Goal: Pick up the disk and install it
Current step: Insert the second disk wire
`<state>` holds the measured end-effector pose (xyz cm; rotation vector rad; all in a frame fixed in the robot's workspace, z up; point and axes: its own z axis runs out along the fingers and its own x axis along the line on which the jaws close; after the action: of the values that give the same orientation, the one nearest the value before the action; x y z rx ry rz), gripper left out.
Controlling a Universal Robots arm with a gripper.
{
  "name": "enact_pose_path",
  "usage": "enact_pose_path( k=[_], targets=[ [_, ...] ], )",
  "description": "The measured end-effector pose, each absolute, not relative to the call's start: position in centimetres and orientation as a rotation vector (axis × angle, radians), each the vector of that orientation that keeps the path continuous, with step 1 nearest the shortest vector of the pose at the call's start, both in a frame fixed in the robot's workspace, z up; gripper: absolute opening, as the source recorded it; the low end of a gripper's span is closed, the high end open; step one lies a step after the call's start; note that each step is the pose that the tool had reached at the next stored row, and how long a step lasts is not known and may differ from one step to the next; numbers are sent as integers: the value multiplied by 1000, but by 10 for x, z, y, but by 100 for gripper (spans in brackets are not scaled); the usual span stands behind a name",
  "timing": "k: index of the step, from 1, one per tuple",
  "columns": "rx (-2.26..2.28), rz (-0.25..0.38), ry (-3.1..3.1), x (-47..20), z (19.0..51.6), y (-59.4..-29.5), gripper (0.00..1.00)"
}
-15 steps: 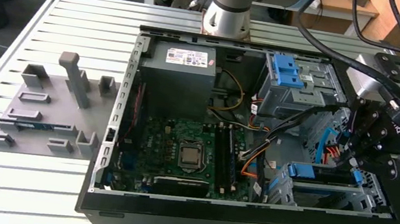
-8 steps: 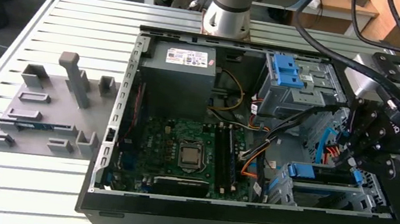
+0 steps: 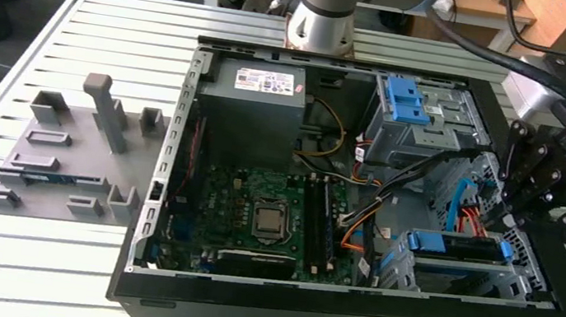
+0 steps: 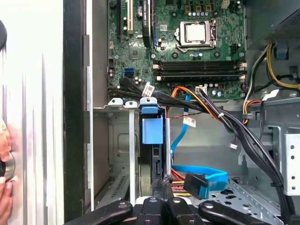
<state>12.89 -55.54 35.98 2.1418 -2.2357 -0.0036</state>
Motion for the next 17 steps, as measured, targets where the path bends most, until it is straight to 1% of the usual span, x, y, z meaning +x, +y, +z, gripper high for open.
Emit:
enact_pose_path(
  k=[5, 11, 17],
  targets=[
    [2142, -4, -2236, 128, 371, -555, 11],
    [2143, -5, -2237, 115, 375, -555, 11],
    [2143, -6, -2237, 112, 390, -552, 11]
  ],
)
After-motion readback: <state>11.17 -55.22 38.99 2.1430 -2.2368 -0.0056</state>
